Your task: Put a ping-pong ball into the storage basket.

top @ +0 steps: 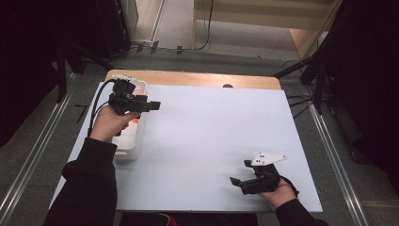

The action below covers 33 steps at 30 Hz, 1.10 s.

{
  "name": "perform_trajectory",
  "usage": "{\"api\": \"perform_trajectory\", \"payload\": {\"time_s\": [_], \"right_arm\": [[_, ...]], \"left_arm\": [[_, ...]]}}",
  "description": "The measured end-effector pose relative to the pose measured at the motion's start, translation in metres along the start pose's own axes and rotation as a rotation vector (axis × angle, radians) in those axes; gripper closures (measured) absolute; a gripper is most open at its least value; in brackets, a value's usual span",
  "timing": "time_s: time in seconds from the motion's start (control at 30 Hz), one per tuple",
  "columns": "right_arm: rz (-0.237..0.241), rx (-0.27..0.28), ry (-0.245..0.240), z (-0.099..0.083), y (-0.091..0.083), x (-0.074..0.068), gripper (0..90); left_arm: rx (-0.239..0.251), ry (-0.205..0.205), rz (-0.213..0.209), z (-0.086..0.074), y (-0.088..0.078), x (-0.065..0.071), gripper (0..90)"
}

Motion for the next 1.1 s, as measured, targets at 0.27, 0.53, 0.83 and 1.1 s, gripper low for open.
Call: {"api": "perform_trajectory", "payload": {"time_s": [0.27,0.53,0.83,1.1], "right_arm": [[-0.001,0.0,-0.002,0.0,0.0,0.0,11.1],[-0.001,0.002,-0.002,0.0,0.0,0.0,11.1],[-0.001,-0.001,-0.005,0.0,0.0,0.001,11.1],[0.002,0.001,-0.004,0.0,0.0,0.0,11.1]], "left_arm": [[0.008,0.04,-0.032,-0.004,0.003,0.012,30.1],[-0.001,0.071,-0.051,-0.013,0.002,0.02,30.2],[-0.005,0.091,-0.073,-0.025,0.002,0.028,30.1],[-0.008,0.094,-0.088,-0.035,0.0,0.033,30.1]]}}
Point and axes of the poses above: each handheld gripper's, and its own axes: y roughly forward along the jaws, z roughly out of its top, x roughly to its right, the point moved 3 cm from there along y, roughly forward along the jaws, and after that the axes turned 9 degrees about x, right-handed, at the moved point
